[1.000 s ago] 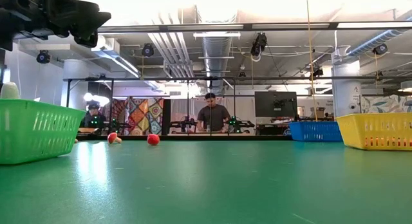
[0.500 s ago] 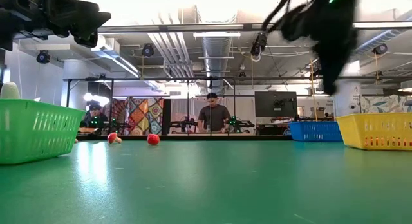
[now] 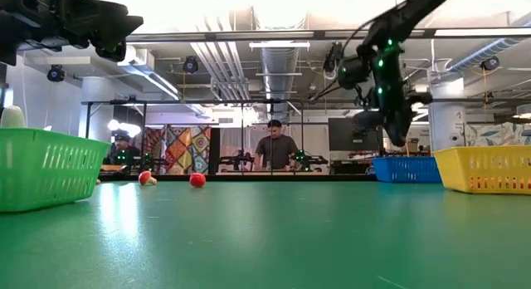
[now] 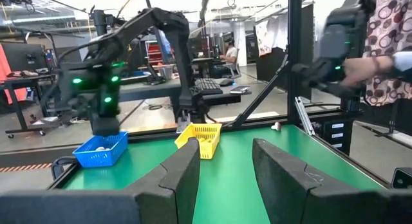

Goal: Sort produce into baskets
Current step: Put the brown mushroom into the blue bin

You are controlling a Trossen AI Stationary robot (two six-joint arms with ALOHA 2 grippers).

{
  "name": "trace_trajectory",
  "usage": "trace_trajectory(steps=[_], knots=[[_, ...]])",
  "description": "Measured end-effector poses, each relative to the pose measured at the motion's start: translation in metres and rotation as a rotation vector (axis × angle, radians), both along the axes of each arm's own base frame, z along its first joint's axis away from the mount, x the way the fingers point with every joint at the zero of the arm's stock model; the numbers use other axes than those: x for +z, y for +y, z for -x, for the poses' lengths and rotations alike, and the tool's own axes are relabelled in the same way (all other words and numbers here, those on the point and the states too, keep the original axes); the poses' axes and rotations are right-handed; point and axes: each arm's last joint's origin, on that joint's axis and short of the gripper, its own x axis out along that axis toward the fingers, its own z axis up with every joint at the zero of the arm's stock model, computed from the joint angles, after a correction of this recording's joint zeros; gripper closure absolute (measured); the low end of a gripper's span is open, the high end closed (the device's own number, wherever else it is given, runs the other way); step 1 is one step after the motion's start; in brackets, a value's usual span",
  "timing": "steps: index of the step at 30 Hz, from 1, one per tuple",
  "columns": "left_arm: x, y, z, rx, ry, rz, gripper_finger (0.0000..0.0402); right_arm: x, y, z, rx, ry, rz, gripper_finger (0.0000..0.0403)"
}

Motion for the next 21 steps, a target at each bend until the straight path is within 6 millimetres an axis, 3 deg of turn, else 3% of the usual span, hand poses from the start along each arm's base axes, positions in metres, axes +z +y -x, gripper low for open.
trace_trajectory(steps=[4, 7, 14, 18, 21], knots=[[0.000, 0.000, 0.000, 0.000, 0.000, 0.000, 0.0274, -0.012, -0.033, 0.006, 0.003, -0.089, 0.020, 0.0338], [0.000, 0.000, 0.000, 0.000, 0.000, 0.000, 0.0274, -0.025, -0.047, 0.008, -0.020, -0.105, 0.016, 0.0338], [0.000, 0.000, 0.000, 0.001, 0.000, 0.000, 0.0274, -0.047, -0.053, 0.007, -0.006, -0.029, -0.022, 0.0312], [0.000, 0.000, 0.000, 0.000, 0.000, 0.000, 0.0274, -0.042, -0.050, 0.008, -0.029, -0.013, 0.000, 0.0277], [0.000, 0.000, 0.000, 0.000, 0.000, 0.000, 0.0274, -0.028, -0.042, 0.004, -0.008, -0.025, 0.045, 0.0247]])
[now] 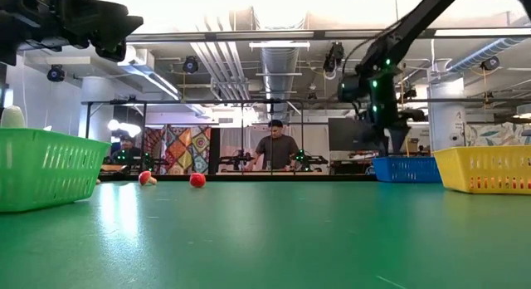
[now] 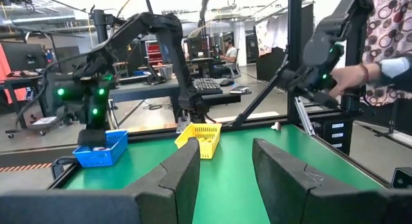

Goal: Sort produce into baskets
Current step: Put the brown mushroom into the blue bin

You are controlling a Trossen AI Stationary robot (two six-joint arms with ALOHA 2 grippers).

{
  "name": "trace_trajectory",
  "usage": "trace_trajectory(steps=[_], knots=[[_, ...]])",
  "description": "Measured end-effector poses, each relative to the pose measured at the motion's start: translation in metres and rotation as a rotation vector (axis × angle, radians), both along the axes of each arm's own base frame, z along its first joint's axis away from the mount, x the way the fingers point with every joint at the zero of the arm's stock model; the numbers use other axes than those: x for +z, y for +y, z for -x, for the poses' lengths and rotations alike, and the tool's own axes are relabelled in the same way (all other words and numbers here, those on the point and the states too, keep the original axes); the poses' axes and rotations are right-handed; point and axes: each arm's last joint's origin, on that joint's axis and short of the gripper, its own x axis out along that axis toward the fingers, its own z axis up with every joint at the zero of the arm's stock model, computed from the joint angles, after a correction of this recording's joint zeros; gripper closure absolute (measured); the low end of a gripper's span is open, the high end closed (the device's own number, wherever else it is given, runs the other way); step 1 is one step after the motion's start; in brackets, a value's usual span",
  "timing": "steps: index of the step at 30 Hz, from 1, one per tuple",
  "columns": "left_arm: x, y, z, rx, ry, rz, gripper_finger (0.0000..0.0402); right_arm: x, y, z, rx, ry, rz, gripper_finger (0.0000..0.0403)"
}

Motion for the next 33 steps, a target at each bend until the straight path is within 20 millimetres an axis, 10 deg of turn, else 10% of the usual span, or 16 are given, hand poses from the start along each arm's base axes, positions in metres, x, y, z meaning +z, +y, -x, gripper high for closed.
trace_trajectory(steps=[8, 15, 22, 33], knots=[[0.000, 0.000, 0.000, 0.000, 0.000, 0.000, 0.0274, 0.046, 0.036, -0.010, 0.023, -0.206, 0.053, 0.0208], [0.000, 0.000, 0.000, 0.000, 0.000, 0.000, 0.0274, 0.072, 0.178, -0.047, 0.421, -0.385, 0.024, 0.0229], [0.000, 0.000, 0.000, 0.001, 0.002, 0.001, 0.0274, 0.073, 0.333, -0.029, 0.753, -0.540, -0.149, 0.0254], [-0.001, 0.000, -0.001, 0.000, 0.006, 0.001, 0.0274, 0.047, 0.450, -0.004, 0.426, -0.131, -0.439, 0.0281]])
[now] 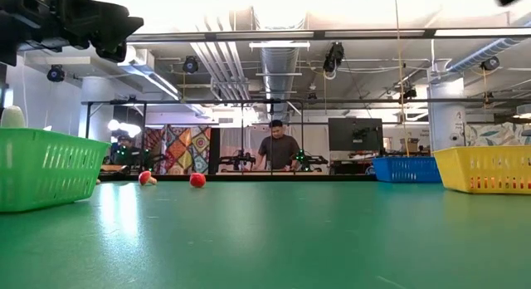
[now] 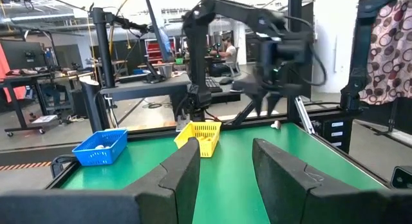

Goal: Sort produce into baskets
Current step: Put the brown mushroom into the blue bin

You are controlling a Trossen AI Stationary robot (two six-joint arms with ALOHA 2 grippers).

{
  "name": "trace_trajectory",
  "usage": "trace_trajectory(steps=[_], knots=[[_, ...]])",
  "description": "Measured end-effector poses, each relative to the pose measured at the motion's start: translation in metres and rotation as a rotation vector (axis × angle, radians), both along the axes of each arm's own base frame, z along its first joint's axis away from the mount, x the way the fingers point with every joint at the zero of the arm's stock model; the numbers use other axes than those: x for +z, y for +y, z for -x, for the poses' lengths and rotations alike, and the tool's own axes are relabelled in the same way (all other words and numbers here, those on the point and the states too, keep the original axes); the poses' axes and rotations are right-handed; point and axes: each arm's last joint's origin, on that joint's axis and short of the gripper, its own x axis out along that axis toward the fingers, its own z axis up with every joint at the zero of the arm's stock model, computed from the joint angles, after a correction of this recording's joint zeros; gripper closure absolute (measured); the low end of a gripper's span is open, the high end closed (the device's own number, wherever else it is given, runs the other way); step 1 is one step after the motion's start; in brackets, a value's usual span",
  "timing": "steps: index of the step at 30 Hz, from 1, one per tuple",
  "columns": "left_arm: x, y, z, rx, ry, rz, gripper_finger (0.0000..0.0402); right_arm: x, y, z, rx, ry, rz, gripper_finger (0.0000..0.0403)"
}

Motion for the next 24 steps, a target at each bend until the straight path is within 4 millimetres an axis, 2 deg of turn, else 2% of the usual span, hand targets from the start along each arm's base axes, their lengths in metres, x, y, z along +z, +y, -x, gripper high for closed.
trace_trajectory(steps=[6, 10, 14, 24], knots=[[0.000, 0.000, 0.000, 0.001, 0.001, 0.000, 0.0274, -0.019, 0.051, -0.008, 0.052, 0.179, -0.030, 0.0272], [0.000, 0.000, 0.000, 0.000, 0.002, 0.000, 0.0274, -0.020, 0.067, -0.014, 0.037, 0.239, 0.020, 0.0257], [0.000, 0.000, 0.000, 0.001, 0.003, 0.000, 0.0274, -0.013, 0.071, -0.017, 0.030, 0.290, 0.070, 0.0239], [0.000, 0.000, 0.000, 0.000, 0.003, 0.000, 0.0274, -0.017, 0.072, -0.012, -0.007, 0.479, -0.076, 0.0175]])
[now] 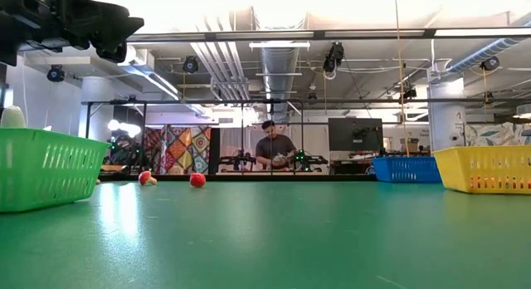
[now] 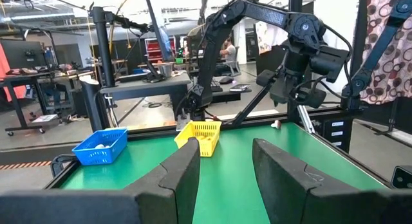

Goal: Sort produce into baskets
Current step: Put the brown mushroom into the blue bin

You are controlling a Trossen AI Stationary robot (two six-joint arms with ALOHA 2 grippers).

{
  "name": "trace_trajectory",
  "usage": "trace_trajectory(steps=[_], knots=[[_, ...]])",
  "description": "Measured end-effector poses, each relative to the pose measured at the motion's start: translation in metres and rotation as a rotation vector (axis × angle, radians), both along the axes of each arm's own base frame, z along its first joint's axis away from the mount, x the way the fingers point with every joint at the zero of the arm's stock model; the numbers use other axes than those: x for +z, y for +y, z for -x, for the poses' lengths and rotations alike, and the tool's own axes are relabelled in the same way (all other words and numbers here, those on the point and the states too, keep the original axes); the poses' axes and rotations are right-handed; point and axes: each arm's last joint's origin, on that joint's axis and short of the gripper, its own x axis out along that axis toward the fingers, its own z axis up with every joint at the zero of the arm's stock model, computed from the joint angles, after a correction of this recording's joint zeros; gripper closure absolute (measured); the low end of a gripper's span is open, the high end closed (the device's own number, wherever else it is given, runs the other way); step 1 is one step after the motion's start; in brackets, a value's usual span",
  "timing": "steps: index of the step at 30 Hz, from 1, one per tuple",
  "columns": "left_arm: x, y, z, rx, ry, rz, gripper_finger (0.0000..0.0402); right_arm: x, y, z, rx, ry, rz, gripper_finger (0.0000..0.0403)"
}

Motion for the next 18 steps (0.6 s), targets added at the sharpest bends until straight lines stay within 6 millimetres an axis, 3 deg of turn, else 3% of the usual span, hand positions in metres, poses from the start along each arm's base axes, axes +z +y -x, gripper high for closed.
trace_trajectory(steps=[4, 7, 12, 18], knots=[[0.000, 0.000, 0.000, 0.001, 0.000, 0.000, 0.0274, -0.008, 0.005, 0.001, -0.021, 0.036, -0.037, 0.0153], [0.000, 0.000, 0.000, 0.001, 0.001, 0.000, 0.0274, -0.024, 0.013, 0.000, 0.001, 0.066, -0.055, 0.0144], [0.000, 0.000, 0.000, 0.000, 0.002, 0.000, 0.0274, -0.054, 0.022, 0.007, 0.122, 0.256, -0.153, 0.0135], [0.000, 0.000, 0.000, 0.001, 0.002, 0.000, 0.0274, -0.065, 0.021, 0.014, 0.211, 0.289, -0.188, 0.0135]])
